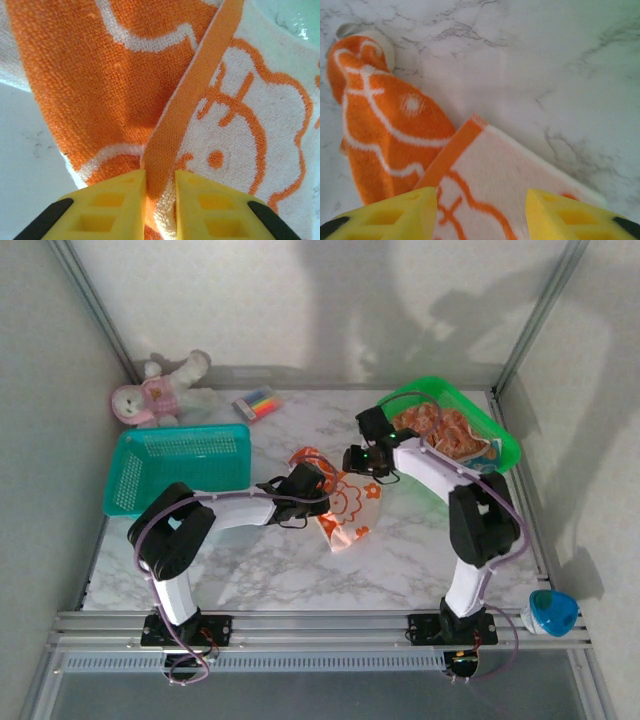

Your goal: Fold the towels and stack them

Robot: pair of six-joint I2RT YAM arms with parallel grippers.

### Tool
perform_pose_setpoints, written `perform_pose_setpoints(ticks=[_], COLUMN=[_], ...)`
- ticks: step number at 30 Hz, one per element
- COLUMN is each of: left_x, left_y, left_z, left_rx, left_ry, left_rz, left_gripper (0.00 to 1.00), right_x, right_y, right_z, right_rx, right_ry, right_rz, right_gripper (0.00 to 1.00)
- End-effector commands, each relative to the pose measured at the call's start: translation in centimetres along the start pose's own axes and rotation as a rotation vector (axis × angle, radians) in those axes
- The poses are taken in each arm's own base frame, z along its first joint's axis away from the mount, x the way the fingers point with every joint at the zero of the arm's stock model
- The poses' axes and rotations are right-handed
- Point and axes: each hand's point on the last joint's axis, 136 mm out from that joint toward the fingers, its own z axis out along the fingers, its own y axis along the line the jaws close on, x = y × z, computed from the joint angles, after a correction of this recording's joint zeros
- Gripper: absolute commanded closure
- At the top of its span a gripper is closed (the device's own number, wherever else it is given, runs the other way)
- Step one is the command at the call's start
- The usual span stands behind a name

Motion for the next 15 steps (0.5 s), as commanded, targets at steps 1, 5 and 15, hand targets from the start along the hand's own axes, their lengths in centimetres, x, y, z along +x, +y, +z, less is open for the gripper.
perform_pose_setpoints(ticks=[1, 5, 15], left_x=[0.5, 0.4, 0.5], left_y=[0.3, 0.3, 0.0], left_z=[0.0, 0.0, 0.5], left_rx=[-0.003, -0.004, 0.004], left_ry=[0.008, 0.007, 0.015], left_rz=[0.018, 0.024, 0.028], left_gripper=[0.75, 0.67, 0.75], right_x=[-1.1, -1.6, -0.1], right_y=[0.0, -0.3, -0.7], right_z=[2.3, 5.0, 7.6], right_rx=[0.007, 0.009, 0.002], right_ry=[0.028, 0.077, 0.144], right_rz=[-0.003, 0.019, 0.034], right_gripper=[0.51, 0.54, 0.66])
